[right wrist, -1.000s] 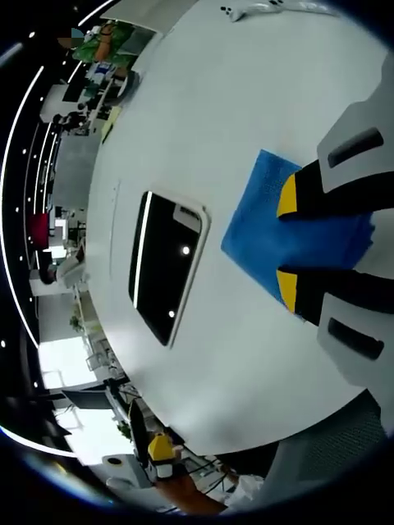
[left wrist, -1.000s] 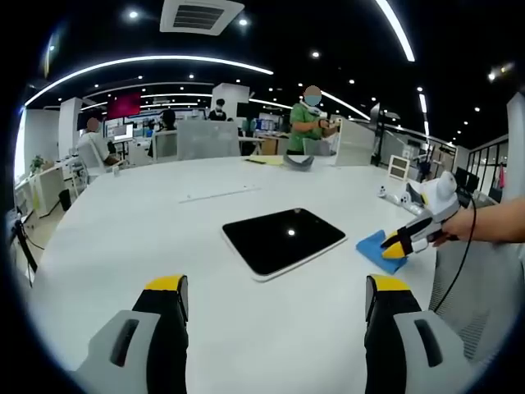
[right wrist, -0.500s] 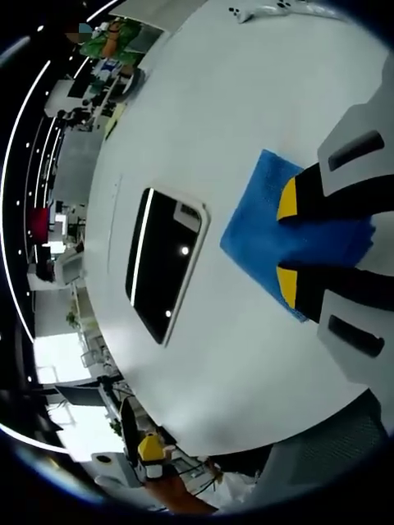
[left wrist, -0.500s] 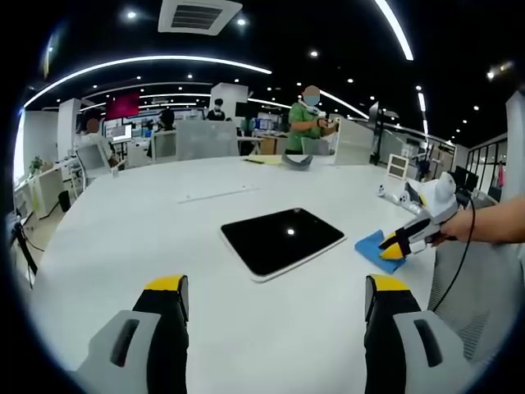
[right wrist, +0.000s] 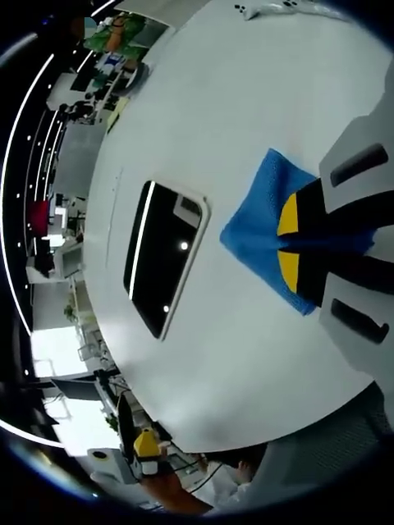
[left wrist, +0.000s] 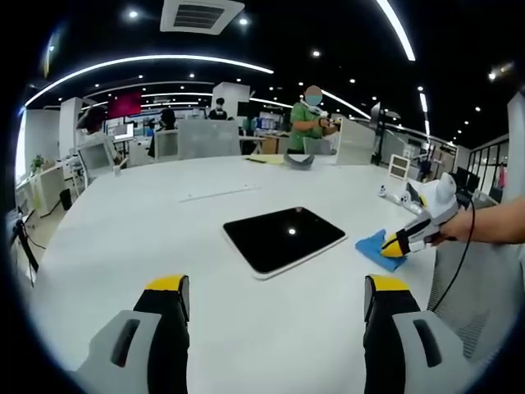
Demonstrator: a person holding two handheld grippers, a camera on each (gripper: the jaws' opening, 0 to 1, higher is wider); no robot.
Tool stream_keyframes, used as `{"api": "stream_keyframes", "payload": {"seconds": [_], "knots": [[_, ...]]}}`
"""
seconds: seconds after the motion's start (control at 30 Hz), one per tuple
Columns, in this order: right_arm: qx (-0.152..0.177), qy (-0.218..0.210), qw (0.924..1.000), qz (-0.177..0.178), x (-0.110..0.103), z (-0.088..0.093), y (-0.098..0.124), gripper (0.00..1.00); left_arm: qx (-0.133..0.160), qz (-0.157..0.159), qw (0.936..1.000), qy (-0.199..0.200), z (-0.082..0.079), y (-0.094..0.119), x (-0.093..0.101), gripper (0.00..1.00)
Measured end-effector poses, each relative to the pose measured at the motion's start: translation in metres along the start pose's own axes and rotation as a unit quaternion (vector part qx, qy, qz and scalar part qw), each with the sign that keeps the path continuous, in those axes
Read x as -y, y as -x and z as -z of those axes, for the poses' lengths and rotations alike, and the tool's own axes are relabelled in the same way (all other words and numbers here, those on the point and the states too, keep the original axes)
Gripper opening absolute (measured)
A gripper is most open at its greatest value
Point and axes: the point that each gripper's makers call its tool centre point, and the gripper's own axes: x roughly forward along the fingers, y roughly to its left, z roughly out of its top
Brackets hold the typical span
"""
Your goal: Wipe the mirror surface with the cleaning cloth until all visible marks leave the cleaned area.
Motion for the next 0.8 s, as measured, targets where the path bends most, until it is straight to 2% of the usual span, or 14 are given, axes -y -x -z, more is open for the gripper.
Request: {"api": "stream_keyframes", "payload": {"seconds": [0.17,0.53,0.8], "knots": [[0.005,-0.003,1.0,-0.002,-0.001,-0.005,0.002,0.0,0.0,-0.002,1.0,-0.001,0.0,0.001,-0.001,0.88],[0.054,0.005,0.9985,0.0,-0.005,-0.043,0.008,0.0,-0.001,-0.005,1.0,-0.001,0.001,0.003,-0.002,0.88],[0.079,0.018,0.9967,-0.008,-0.013,-0.075,-0.002,0.0,-0.002,-0.008,1.0,-0.001,0.001,0.004,-0.005,0.88]]}}
